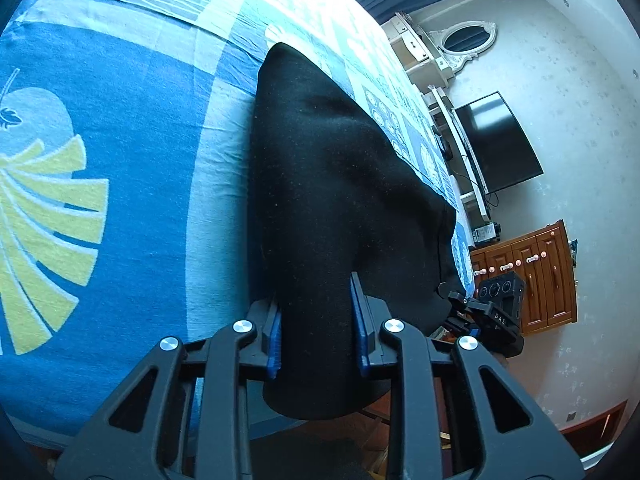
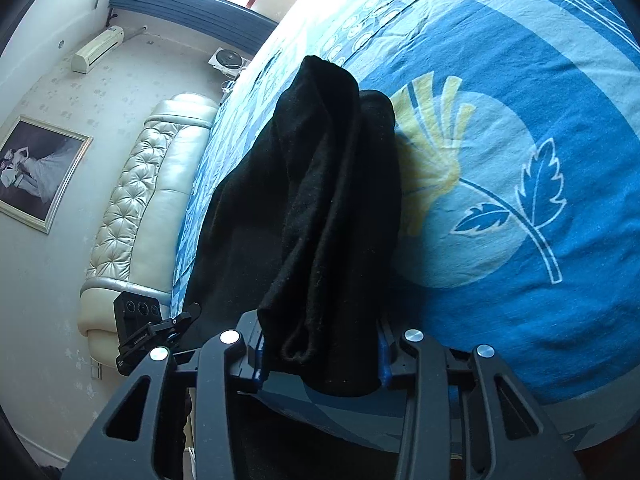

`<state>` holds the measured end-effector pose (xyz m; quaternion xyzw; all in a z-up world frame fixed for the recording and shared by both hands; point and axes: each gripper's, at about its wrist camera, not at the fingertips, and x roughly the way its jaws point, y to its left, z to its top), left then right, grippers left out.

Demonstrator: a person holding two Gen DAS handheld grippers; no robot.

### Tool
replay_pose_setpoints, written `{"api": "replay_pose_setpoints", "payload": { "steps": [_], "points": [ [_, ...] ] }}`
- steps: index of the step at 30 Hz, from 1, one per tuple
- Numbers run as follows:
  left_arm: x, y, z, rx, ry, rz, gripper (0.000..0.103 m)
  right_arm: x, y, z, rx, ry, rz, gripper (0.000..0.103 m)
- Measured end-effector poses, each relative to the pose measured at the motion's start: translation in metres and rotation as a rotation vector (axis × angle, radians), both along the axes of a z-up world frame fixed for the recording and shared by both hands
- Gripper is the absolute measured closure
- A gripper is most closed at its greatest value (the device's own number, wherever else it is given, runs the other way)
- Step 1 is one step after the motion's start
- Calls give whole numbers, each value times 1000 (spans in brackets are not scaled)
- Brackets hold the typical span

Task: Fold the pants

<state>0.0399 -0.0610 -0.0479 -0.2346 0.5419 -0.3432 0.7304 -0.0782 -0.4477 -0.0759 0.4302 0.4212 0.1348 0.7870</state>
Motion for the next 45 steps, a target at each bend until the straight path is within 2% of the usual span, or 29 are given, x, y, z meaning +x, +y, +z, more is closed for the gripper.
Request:
{"api": "replay_pose_setpoints", "payload": {
  "steps": [10, 14, 33, 35, 38, 40, 43, 45],
  "points": [
    [-5, 90, 2, 21, 9, 130, 77, 43, 75, -7, 27, -21, 137, 63],
    [-10, 111, -1, 9, 13, 161, 76, 48, 90, -10, 38, -22, 167, 63],
    [-17, 118, -8, 18, 4, 172, 73, 51, 96, -6, 53, -18, 147, 63],
    [-18, 117, -8, 32, -12, 165, 70, 50, 96, -6, 57, -19, 142, 63],
    [-19, 118, -10, 25, -26, 161, 55, 48, 94, -7, 72, -25, 126, 58],
    [-22, 123, -12, -18, -13, 140, 36, 46, 92, -4, 67, -26, 126, 53],
    [-31, 140, -4, -36, -38, 145, 34, 39, 82, 6, 59, -32, 105, 45],
    [-34, 152, 5, -32, -83, 151, 29, 36, 69, 12, 47, -58, 63, 33]
  ]
}}
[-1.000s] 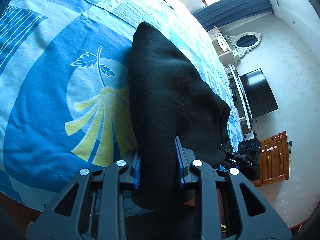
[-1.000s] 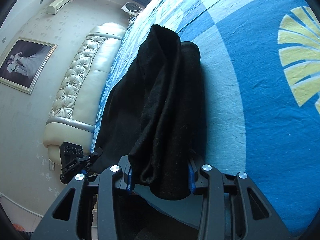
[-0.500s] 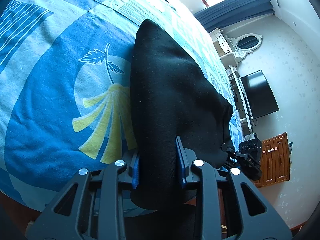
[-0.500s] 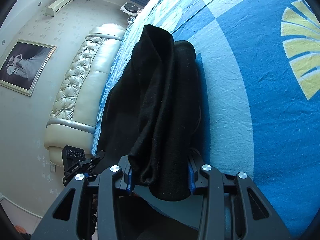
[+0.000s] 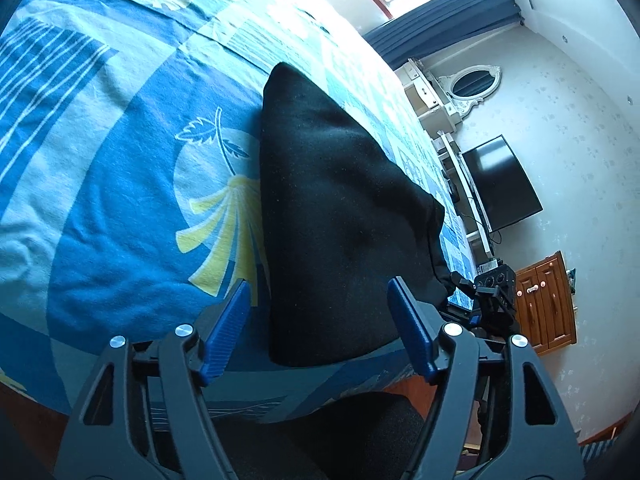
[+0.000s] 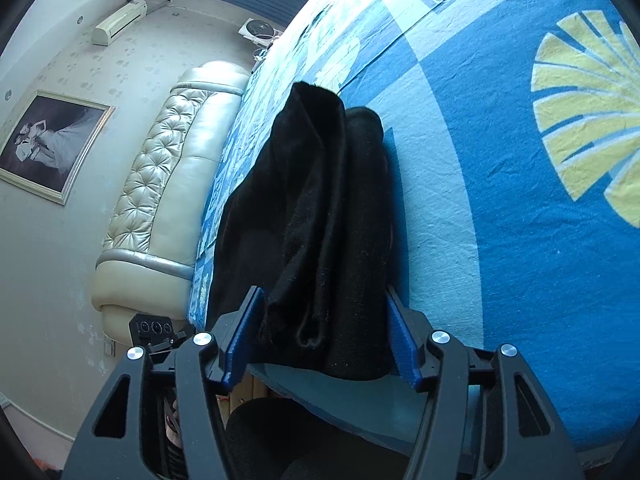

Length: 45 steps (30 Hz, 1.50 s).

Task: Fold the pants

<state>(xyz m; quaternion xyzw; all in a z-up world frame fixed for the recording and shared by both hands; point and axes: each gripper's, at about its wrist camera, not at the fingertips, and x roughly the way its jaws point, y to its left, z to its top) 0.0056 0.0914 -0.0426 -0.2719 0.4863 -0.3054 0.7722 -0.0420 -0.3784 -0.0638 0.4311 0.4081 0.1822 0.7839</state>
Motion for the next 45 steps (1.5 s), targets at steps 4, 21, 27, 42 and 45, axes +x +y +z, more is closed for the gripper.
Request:
{"api": "replay_pose_setpoints", "payload": {
  "steps": [4, 21, 27, 42, 45],
  "points": [
    [27, 6, 4, 61, -25, 12, 22, 26, -19, 0, 3, -1, -46, 29],
    [157, -53, -28, 49, 42, -71, 74, 121, 16, -6, -41, -10, 52, 65],
    [173, -63, 5, 179, -86, -80, 82, 142, 16, 13, -74, -79, 44, 70],
    [285, -57, -11, 329, -18, 22, 80, 266, 20, 0, -82, -30, 14, 70],
    [281, -57, -14, 327, -38, 24, 78, 261, 12, -12, -21, -22, 4, 70]
  ]
}}
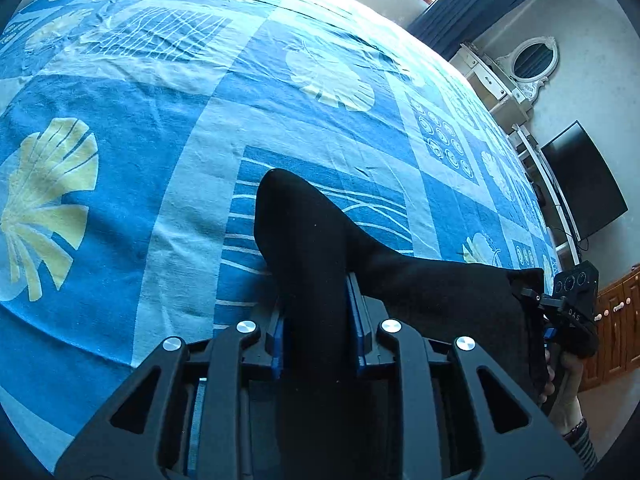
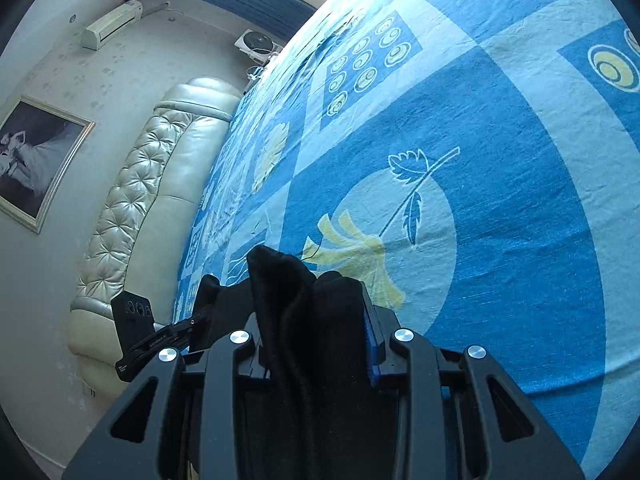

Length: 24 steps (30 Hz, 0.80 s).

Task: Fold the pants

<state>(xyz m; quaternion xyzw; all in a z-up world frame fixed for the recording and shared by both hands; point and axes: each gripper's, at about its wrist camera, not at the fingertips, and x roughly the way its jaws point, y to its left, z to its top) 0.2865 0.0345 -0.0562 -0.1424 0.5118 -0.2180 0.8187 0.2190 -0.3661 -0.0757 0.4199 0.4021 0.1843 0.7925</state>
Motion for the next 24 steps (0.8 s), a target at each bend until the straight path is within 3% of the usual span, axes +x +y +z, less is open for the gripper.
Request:
{"api": "replay_pose_setpoints", "payload": {
  "steps": [14, 18, 24],
  "points": [
    [0, 5, -6, -31, 8, 7, 72, -2, -1, 2, 24, -15, -1, 68],
    [-6, 14, -3, -57, 20, 19, 54, -13, -3, 9, 21, -17, -1, 56],
    [-56, 53, -2, -251, 85, 16, 31, -67, -20, 16, 46, -11, -16, 37]
  ]
}}
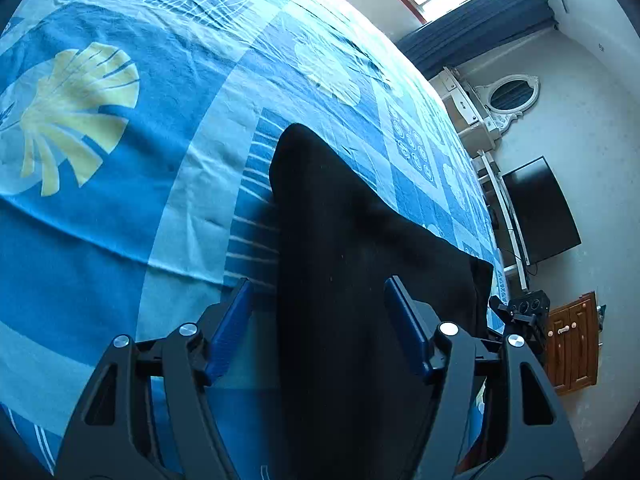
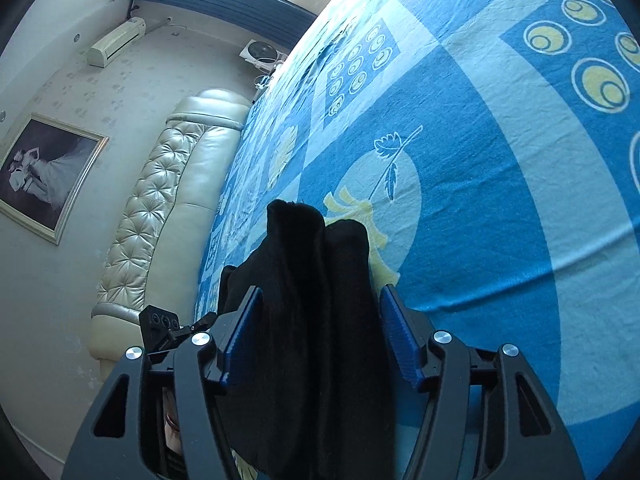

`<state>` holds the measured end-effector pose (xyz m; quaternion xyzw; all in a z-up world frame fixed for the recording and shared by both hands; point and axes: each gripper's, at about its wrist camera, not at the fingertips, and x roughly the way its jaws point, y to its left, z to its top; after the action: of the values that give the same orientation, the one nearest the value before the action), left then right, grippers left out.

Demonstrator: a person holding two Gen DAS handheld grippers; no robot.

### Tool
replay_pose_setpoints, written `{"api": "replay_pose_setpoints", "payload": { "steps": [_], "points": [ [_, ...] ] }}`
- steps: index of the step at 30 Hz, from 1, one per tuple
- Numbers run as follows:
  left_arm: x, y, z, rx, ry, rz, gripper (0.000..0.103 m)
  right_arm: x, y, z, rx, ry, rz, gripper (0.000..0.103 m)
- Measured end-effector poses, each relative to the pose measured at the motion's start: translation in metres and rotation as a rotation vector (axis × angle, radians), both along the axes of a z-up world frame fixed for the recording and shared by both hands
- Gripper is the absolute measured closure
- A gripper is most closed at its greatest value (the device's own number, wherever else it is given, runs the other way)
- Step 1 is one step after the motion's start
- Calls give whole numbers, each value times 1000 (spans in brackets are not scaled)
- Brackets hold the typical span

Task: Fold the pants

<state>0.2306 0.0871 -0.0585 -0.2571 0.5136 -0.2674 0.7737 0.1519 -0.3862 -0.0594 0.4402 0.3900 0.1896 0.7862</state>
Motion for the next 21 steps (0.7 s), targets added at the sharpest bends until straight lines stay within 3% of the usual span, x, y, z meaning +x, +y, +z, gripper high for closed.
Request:
{"api": "replay_pose_setpoints", "payload": {
  "steps": [4, 11, 18, 21],
  "points": [
    [-50, 20, -6, -89, 43, -8, 18, -42, -7, -5, 13, 22, 1, 35],
    [-94, 31, -17, -253, 108, 17, 16, -58, 10, -9, 42, 34, 10, 30],
    [-99, 6, -21, -286, 138, -1, 16, -43, 37, -10, 11, 53, 18, 25],
    [-100, -2, -21, -245, 130, -6, 18, -41, 42, -9, -11, 68, 28, 25]
  ]
}}
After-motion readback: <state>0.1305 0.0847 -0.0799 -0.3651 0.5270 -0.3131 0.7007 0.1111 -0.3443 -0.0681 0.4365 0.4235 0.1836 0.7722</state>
